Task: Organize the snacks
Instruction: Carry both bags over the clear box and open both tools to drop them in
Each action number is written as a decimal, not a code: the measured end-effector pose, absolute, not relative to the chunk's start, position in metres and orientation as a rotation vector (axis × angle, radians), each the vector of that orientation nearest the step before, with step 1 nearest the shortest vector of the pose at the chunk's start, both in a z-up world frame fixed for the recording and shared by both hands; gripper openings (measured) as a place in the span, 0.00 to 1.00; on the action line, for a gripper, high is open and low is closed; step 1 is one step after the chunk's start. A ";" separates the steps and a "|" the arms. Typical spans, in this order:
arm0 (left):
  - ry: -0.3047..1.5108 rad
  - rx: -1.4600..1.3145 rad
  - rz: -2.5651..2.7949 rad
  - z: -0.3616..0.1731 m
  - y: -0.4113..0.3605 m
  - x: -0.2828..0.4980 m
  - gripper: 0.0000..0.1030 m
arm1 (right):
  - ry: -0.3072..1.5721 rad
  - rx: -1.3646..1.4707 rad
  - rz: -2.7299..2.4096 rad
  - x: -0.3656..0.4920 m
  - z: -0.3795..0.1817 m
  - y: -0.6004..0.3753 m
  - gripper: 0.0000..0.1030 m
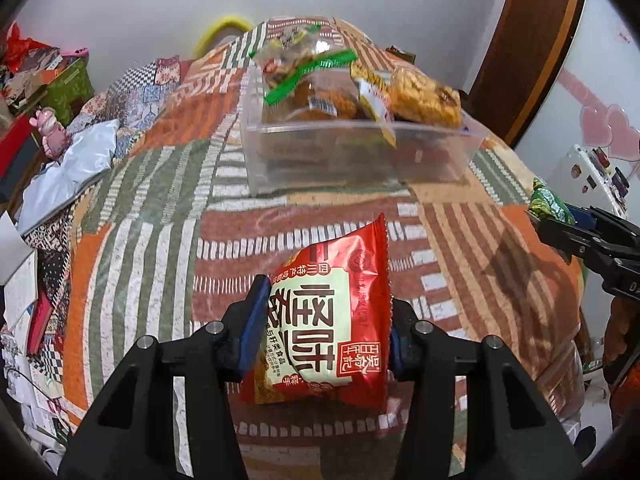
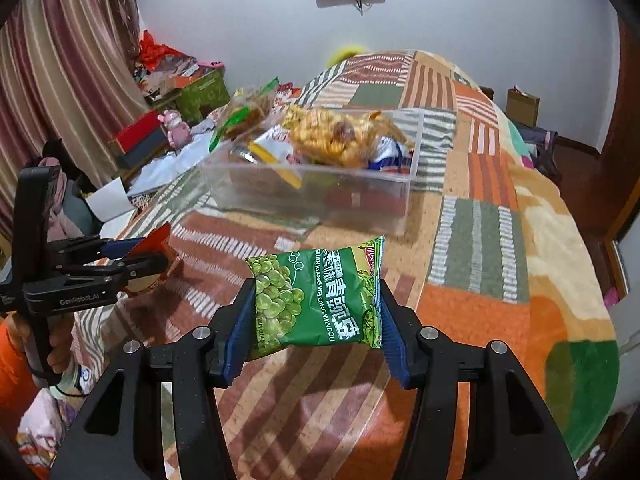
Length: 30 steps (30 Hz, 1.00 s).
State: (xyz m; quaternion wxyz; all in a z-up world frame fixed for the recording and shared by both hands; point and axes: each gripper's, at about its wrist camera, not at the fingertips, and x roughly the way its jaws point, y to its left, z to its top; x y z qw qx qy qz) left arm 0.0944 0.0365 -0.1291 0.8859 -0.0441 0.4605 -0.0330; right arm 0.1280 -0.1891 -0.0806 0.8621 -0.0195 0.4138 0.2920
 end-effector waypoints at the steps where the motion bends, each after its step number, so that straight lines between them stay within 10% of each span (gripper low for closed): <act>1: 0.950 -0.093 -0.070 -0.126 0.036 0.096 0.48 | 0.865 -0.037 0.611 0.130 -0.079 -0.189 0.51; 30: 0.737 -0.057 -0.176 -0.035 -0.004 0.202 0.48 | 0.743 0.035 0.573 0.225 -0.037 -0.180 0.51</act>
